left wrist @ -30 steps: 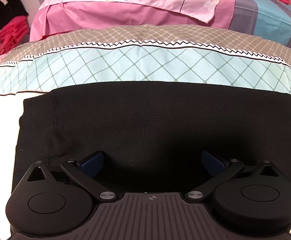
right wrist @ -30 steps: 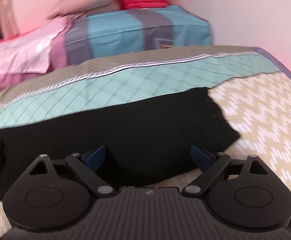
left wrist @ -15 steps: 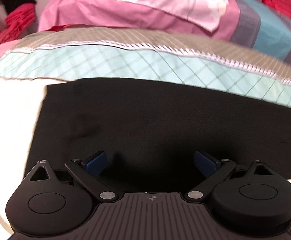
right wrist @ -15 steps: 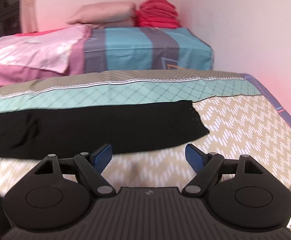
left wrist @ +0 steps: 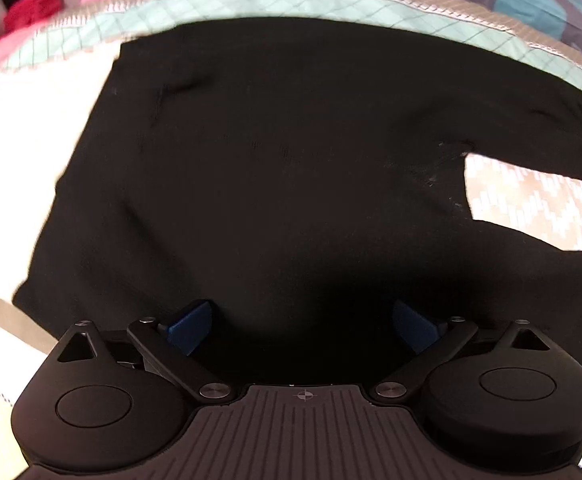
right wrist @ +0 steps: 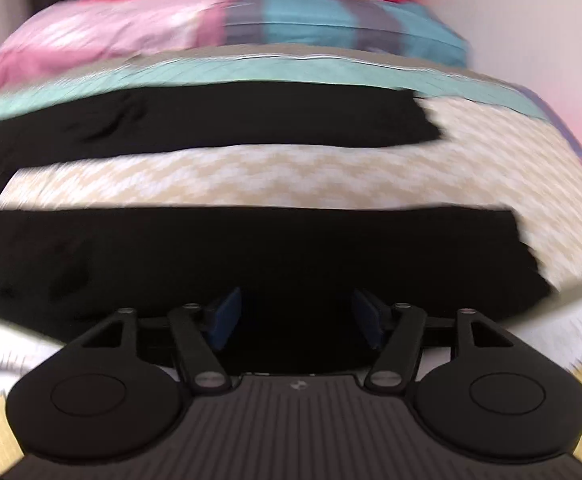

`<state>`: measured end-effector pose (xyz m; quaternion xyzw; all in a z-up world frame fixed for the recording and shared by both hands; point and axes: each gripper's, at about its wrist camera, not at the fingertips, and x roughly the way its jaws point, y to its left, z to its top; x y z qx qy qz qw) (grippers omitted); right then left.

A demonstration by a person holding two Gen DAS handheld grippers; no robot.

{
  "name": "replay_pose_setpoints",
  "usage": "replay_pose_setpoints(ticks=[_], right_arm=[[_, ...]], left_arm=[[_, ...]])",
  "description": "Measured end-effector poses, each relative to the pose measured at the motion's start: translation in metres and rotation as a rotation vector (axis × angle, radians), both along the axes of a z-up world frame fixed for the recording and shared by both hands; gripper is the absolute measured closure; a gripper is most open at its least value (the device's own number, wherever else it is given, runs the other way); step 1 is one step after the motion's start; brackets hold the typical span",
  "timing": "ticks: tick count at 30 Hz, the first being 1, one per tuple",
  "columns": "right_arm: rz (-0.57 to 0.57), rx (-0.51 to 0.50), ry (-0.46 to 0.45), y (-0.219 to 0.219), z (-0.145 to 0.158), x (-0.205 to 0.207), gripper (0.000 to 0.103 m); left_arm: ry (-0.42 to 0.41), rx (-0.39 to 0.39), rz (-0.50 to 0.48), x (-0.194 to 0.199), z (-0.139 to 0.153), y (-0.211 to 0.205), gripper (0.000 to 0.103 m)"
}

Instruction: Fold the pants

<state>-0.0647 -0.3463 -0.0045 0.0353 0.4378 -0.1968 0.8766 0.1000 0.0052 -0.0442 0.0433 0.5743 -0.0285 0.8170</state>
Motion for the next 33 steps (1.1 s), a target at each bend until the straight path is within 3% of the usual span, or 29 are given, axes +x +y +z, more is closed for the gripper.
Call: replay_pose_setpoints(ticks=[3, 6, 7, 12, 16, 22, 26, 33], right_arm=[[-0.004, 0.024, -0.034, -0.004, 0.007, -0.006, 0.037], [0.080, 0.049, 0.039, -0.003, -0.011, -0.004, 0.034], [0.098, 0.041, 0.013, -0.005, -0.012, -0.008, 0.033], [0.060, 0.056, 0.021, -0.021, 0.000, -0.024, 0.028], [0.022, 0.071, 0.001, -0.037, 0.011, -0.040, 0.027], [-0.018, 0.231, -0.045, -0.058, 0.019, -0.053, 0.032], [-0.061, 0.352, -0.040, -0.065, 0.014, -0.058, 0.039], [-0.147, 0.419, -0.027, -0.054, 0.013, -0.070, 0.039]], left_arm=[[0.003, 0.004, -0.002, 0.002, 0.004, 0.000, 0.000], [0.017, 0.031, -0.009, 0.003, -0.002, -0.001, 0.000], [0.018, 0.024, 0.004, 0.003, -0.002, 0.001, 0.000], [0.042, 0.058, 0.035, -0.002, 0.007, 0.013, 0.000], [0.014, 0.043, 0.086, -0.015, 0.030, 0.028, 0.000], [-0.013, -0.035, 0.246, -0.040, 0.055, 0.056, 0.000], [0.016, -0.142, 0.346, -0.051, 0.055, 0.080, 0.000], [0.097, -0.256, 0.466, -0.075, 0.044, 0.103, 0.000]])
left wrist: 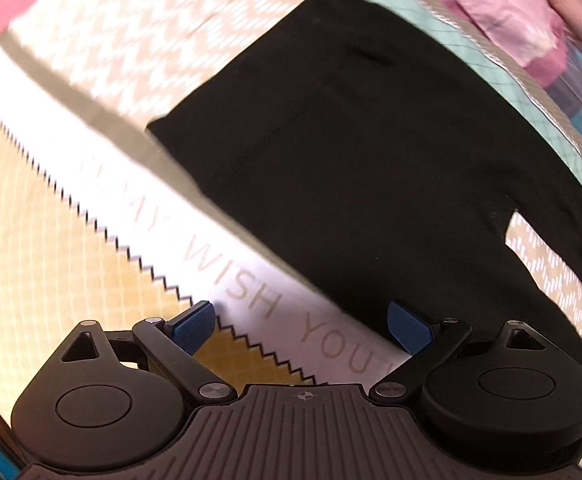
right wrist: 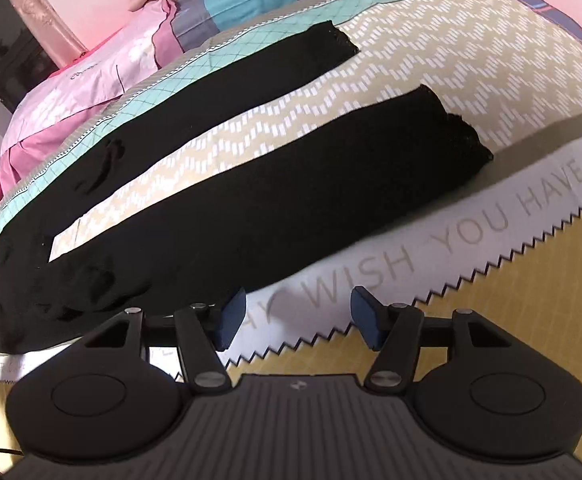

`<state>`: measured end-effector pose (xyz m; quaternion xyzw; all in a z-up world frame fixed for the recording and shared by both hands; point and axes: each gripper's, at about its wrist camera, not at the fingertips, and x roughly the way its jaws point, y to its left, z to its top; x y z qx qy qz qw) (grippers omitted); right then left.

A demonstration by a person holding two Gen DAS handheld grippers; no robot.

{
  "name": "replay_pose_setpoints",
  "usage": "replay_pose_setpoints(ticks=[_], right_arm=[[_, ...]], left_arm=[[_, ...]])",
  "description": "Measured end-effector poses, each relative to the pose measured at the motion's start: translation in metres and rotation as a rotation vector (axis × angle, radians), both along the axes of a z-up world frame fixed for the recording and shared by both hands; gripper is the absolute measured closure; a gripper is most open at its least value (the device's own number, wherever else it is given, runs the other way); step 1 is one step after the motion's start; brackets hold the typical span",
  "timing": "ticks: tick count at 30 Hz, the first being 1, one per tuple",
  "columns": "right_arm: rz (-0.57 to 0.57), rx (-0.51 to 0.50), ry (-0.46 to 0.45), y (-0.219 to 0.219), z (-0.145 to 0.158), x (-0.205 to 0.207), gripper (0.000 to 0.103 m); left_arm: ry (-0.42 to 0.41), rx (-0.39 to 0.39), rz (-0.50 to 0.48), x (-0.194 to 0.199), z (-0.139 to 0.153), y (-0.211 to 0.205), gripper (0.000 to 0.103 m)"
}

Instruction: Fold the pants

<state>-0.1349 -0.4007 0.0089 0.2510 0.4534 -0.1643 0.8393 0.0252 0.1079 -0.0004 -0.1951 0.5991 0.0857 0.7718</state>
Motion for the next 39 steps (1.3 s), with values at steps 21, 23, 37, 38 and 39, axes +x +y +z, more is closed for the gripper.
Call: replay_pose_setpoints(ticks=[21, 23, 37, 38, 39], right_arm=[[-0.399, 0.418, -0.197, -0.051, -0.030, -0.011, 0.043], [-0.434, 0.446, -0.215, -0.057, -0.032, -0.012, 0.046], [-0.403, 0.373, -0.123, -0.068, -0.031, 0.000, 0.092], [-0.383, 0.355, -0.098, -0.069, -0.028, 0.005, 0.094], [-0.363, 0.335, -0.075, -0.069, -0.024, 0.011, 0.095]], left_arm=[[-0.109, -0.450, 0.242, 0.004, -0.029, 0.048, 0.000], [-0.119, -0.474, 0.269, 0.004, -0.032, 0.052, 0.000], [-0.075, -0.387, 0.228, 0.020, -0.030, 0.047, 0.021], [-0.083, -0.385, 0.222, 0.022, -0.026, 0.047, 0.025], [-0.090, -0.385, 0.216, 0.023, -0.022, 0.047, 0.025]])
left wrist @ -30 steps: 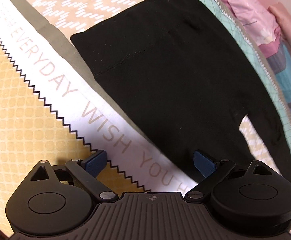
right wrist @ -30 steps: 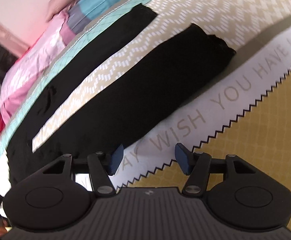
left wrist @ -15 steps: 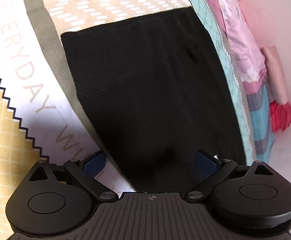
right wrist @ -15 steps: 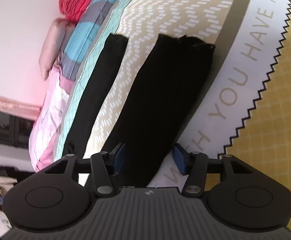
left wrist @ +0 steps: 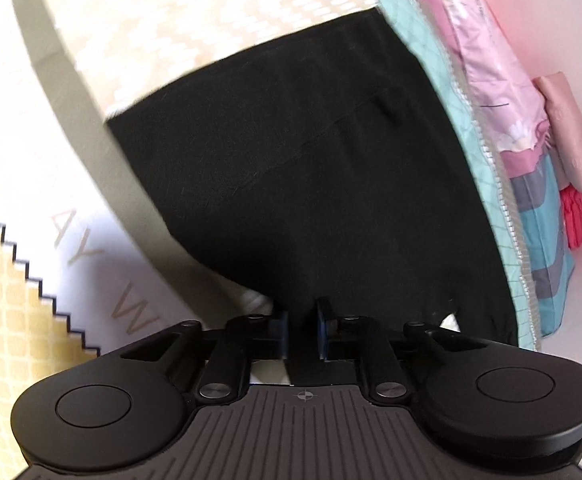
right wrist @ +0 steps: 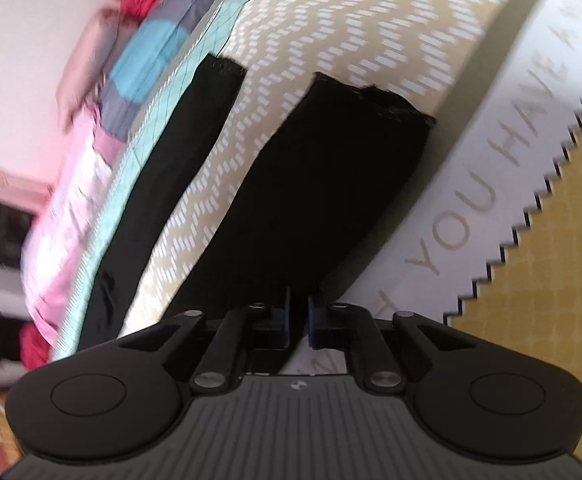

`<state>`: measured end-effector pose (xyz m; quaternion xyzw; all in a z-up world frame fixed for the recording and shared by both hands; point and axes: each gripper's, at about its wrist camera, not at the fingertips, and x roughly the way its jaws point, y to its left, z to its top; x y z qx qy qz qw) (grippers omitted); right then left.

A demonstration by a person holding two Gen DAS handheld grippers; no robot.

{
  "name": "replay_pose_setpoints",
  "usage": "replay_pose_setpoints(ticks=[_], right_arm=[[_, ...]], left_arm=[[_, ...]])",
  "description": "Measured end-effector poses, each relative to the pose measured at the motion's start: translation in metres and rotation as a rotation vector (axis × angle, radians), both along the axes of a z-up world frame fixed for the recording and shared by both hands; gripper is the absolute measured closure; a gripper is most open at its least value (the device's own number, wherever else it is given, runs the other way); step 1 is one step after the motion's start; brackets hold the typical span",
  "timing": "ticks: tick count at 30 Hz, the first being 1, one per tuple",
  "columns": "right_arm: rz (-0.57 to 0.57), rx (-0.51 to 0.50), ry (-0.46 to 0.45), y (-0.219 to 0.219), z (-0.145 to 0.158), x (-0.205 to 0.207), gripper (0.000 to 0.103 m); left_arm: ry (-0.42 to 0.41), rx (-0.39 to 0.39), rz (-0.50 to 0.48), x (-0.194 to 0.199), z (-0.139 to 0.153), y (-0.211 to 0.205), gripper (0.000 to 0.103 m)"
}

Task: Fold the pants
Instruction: 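Grasp the cuffs with the right gripper and fold toward the waistband while left grips waist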

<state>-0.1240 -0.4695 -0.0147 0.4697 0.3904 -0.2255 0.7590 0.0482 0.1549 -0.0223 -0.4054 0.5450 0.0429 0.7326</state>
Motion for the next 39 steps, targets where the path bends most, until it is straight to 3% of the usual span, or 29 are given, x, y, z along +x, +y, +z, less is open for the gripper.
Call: replay_pose_setpoints(ticks=[2, 6, 11, 18, 22, 24, 25, 27, 28, 29, 31, 34, 39], right_arm=[[0.050, -0.037, 0.022, 0.000, 0.013, 0.012, 0.096], [0.113, -0.059, -0.027, -0.008, 0.046, 0.045, 0.096], [0.146, -0.058, -0.087, -0.029, 0.070, 0.113, 0.096], [0.067, 0.026, -0.051, -0.076, 0.039, 0.213, 0.096], [0.015, 0.094, -0.019, -0.093, 0.011, 0.243, 0.096], [-0.004, 0.131, -0.030, -0.099, 0.000, 0.245, 0.096], [-0.011, 0.145, -0.047, -0.102, -0.002, 0.243, 0.095], [-0.032, 0.161, -0.087, -0.108, -0.003, 0.234, 0.093], [-0.049, 0.163, -0.111, -0.112, -0.002, 0.227, 0.089], [-0.079, 0.157, -0.136, -0.117, 0.000, 0.218, 0.085], [-0.161, 0.140, -0.192, -0.127, 0.007, 0.196, 0.066], [-0.266, 0.023, -0.228, -0.132, 0.025, 0.160, 0.051], [-0.238, -0.186, -0.125, -0.094, 0.036, 0.121, 0.049]], left_arm=[[-0.035, 0.004, -0.016, 0.006, 0.015, -0.001, 0.026], [-0.124, 0.021, -0.055, 0.032, 0.048, -0.006, 0.027], [-0.167, 0.054, -0.104, 0.087, 0.062, -0.017, 0.030], [-0.084, 0.082, -0.177, 0.195, 0.027, -0.037, 0.031], [-0.035, 0.109, -0.254, 0.226, 0.008, -0.048, 0.034], [-0.014, 0.077, -0.260, 0.232, 0.004, -0.045, 0.033], [-0.009, 0.043, -0.260, 0.236, 0.003, -0.039, 0.019], [-0.042, -0.032, -0.220, 0.237, 0.009, -0.024, 0.010], [-0.073, -0.057, -0.184, 0.238, 0.015, -0.018, 0.001], [-0.100, -0.072, -0.145, 0.236, 0.021, -0.010, 0.000], [-0.148, -0.081, -0.055, 0.233, 0.031, 0.002, 0.000], [-0.171, -0.030, -0.023, 0.221, 0.044, 0.012, 0.000], [-0.194, 0.139, -0.081, 0.187, 0.061, -0.002, 0.000]])
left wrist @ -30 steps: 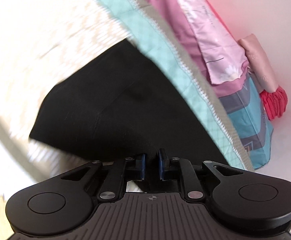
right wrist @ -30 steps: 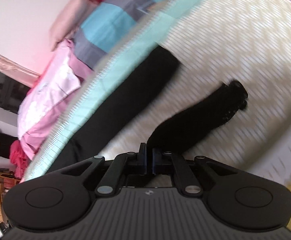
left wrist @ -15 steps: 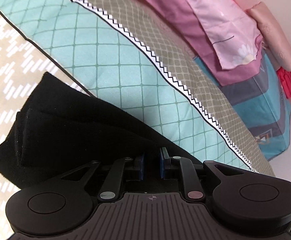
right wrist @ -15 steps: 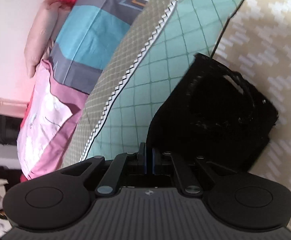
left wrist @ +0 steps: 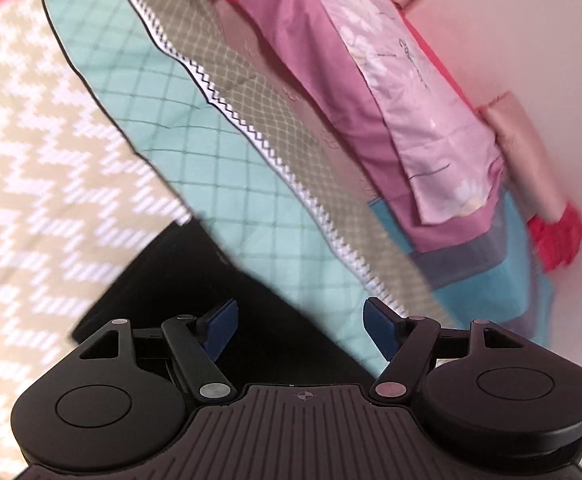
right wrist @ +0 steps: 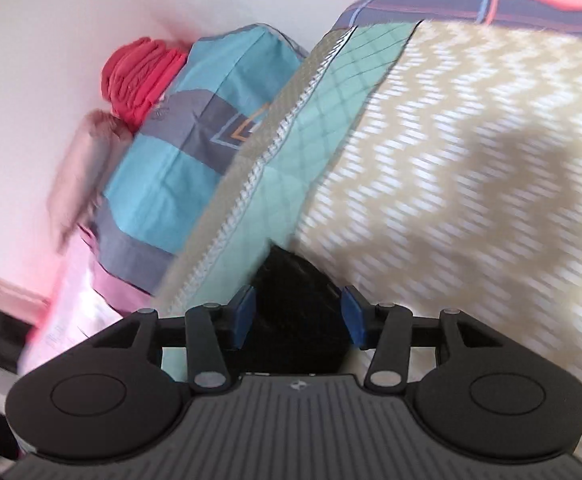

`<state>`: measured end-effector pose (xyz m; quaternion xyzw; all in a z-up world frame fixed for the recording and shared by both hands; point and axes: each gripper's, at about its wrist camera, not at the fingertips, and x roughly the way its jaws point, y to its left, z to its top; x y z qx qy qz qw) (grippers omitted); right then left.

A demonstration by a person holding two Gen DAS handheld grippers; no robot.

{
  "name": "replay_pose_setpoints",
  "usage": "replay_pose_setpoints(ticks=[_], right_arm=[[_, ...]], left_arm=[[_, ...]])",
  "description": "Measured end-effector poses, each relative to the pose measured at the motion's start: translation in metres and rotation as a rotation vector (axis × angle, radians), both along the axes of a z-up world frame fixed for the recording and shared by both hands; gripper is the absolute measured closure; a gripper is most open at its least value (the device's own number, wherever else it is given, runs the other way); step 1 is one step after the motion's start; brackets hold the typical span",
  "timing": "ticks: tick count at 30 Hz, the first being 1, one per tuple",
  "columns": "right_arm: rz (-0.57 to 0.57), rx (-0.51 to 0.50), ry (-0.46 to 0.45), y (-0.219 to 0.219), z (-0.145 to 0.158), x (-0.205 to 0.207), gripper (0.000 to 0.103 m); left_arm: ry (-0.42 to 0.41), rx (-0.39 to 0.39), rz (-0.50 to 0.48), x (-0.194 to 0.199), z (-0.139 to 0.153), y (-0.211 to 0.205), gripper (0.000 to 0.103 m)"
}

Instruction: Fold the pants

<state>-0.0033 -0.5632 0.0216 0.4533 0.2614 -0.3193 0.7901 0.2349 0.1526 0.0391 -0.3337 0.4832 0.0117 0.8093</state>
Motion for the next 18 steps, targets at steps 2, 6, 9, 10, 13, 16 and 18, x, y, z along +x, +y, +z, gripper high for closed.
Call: replay_pose_setpoints(ticks=[2, 6, 9, 10, 13, 16, 18], right_arm=[[0.009, -0.047, 0.042, 0.027, -0.005, -0.012, 0.049], [0.038, -0.144, 0.049, 0.058, -0.009, -0.021, 0.049], [0.032, -0.132, 0.029, 0.062, -0.004, -0.009, 0.050], [0.067, -0.117, 0.016, 0.066, -0.003, -0.002, 0.050], [0.223, -0.203, 0.030, 0.096, 0.006, 0.017, 0.048], [0.513, -0.324, 0.016, 0.148, 0.014, 0.051, 0.040], [0.782, -0.386, 0.019, 0.198, 0.012, 0.086, 0.039]], left_arm=[[-0.004, 0.074, -0.033, -0.017, 0.001, -0.013, 0.000], [0.026, 0.140, -0.114, -0.042, -0.009, -0.042, 0.000], [0.062, 0.144, -0.151, -0.055, -0.020, -0.057, 0.000], [0.072, 0.150, -0.151, -0.060, -0.022, -0.059, 0.000], [0.122, 0.202, -0.158, -0.070, -0.033, -0.064, 0.000], [0.167, 0.296, -0.168, -0.081, -0.044, -0.063, 0.000], [0.173, 0.310, -0.176, -0.092, -0.048, -0.060, 0.000]])
